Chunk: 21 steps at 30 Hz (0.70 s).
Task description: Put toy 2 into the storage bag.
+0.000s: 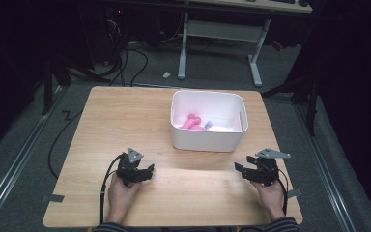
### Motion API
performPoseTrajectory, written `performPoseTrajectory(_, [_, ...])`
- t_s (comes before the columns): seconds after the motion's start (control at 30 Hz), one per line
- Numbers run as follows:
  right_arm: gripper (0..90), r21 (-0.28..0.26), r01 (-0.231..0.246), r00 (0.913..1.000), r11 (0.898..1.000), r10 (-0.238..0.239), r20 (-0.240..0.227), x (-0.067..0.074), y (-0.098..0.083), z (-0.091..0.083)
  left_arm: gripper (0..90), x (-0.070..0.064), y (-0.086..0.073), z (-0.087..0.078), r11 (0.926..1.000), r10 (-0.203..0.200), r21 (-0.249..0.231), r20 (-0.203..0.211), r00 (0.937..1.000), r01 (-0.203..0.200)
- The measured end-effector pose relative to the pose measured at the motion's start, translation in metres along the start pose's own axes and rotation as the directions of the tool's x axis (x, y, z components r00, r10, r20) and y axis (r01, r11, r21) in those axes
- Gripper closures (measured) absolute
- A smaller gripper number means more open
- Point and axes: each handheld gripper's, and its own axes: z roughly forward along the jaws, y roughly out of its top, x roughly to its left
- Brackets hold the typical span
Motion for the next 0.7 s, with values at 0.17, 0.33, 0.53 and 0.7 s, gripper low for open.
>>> performPoseTrajectory(0.17, [37.4,0.038,0.001,0.9997,0.999,-0.002,0.025,0.001,-0.011,0.023,25.3,0.000,0.000,0.000,1.0000,-0.002,-0.001,-0.001,1.0000,0.002])
performPoseTrajectory(0.33, [35.9,0.054,0.001,0.9969,0.999,-0.006,0.079,0.001,-0.020,0.040,25.3,0.000,0.000,0.000,1.0000,-0.002,-0.001,-0.001,1.0000,0.002])
performPoseTrajectory(0.53, [33.1,0.033,0.026,0.9935,0.999,-0.029,0.110,0.003,-0.023,0.043,25.2,0.000,0.000,0.000,1.0000,0.000,0.001,0.001,1.0000,0.000])
performPoseTrajectory(0.7, [32.3,0.035,0.031,0.9935,0.999,-0.035,0.108,0.003,-0.023,0.043,25.2,0.000,0.000,0.000,1.0000,0.000,0.001,0.000,1.0000,0.000])
